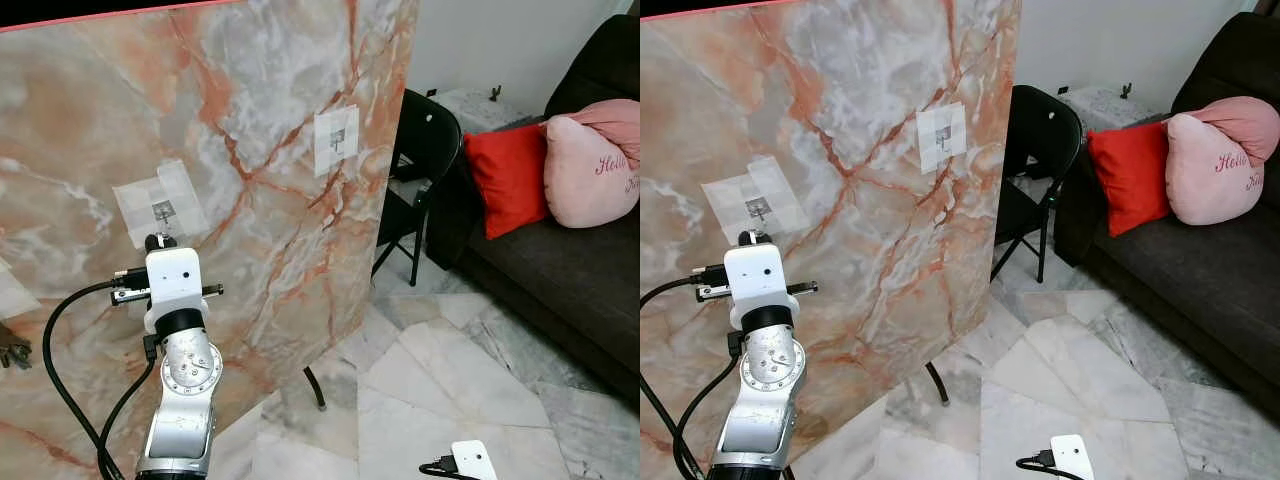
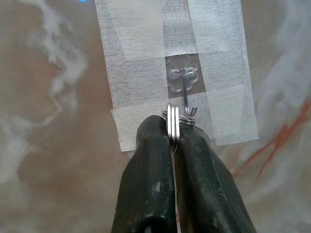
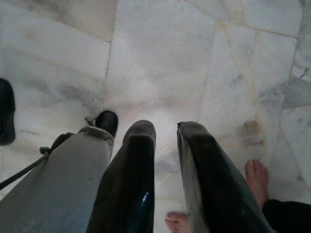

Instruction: Hang keys on a hook

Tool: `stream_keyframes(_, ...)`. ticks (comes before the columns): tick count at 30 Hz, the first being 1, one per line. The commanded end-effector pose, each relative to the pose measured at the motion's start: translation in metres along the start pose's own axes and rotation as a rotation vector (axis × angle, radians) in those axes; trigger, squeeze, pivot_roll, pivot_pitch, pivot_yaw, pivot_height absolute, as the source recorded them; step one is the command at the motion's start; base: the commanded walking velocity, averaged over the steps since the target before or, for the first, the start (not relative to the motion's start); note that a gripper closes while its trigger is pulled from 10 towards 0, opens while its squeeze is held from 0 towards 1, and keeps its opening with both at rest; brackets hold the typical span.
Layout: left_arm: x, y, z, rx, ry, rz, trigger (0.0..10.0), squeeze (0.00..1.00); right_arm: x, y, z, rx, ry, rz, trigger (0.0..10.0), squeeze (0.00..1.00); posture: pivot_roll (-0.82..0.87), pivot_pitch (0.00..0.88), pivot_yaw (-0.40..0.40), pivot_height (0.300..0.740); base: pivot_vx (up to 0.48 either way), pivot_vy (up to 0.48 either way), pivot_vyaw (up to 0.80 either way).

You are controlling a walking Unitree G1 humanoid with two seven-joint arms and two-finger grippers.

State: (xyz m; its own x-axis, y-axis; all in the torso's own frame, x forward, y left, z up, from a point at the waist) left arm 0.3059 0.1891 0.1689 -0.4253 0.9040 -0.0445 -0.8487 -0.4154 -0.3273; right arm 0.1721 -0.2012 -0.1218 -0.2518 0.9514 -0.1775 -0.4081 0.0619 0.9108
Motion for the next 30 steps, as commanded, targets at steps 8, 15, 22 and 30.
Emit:
stream_keyframes(8,-0.0063,-0.0016,0.0102,-0.027,0.023,-0.018,10.0,0.00,-0.0015,0.0000,0.0029,-0.012,-0.011,-0.006,10.0,0.00,0.09,0.000,-0.067,0.740,0.000,0.000,0.00)
stream_keyframes(15,-0.0076,-0.0024,0.0117,-0.033,0.026,-0.021,10.0,0.00,-0.0014,0.0000,0.0028,-0.012,-0.011,-0.006,10.0,0.00,0.08,0.000,-0.064,0.740,0.000,0.000,0.00)
stream_keyframes(22,-0.0104,-0.0029,0.0121,-0.034,0.033,-0.026,10.0,0.00,-0.0012,0.0000,0.0026,-0.012,-0.011,-0.006,10.0,0.00,0.08,0.000,-0.063,0.740,0.000,0.000,0.00)
stream_keyframes(30,-0.0121,-0.0029,0.0103,-0.026,0.036,-0.027,10.0,0.00,-0.0011,0.0000,0.0024,-0.012,-0.012,-0.006,10.0,0.00,0.08,0.000,-0.063,0.740,0.000,0.000,0.00)
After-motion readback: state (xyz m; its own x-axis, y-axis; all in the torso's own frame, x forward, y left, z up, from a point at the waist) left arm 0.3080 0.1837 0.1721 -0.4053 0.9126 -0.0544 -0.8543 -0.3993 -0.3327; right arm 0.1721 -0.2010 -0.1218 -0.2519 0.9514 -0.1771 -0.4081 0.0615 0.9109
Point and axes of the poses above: a point about 5 cm out from each wrist's last joint towards the gripper, its own y axis pointing back from the gripper into the wrist, its own z axis along the axis of the wrist's last joint, x = y × z, the point moved 3 cm from there along -y, pointing out of the wrist towards the gripper, and after that the axes turned 12 degrees about y, right-handed, at the moved point
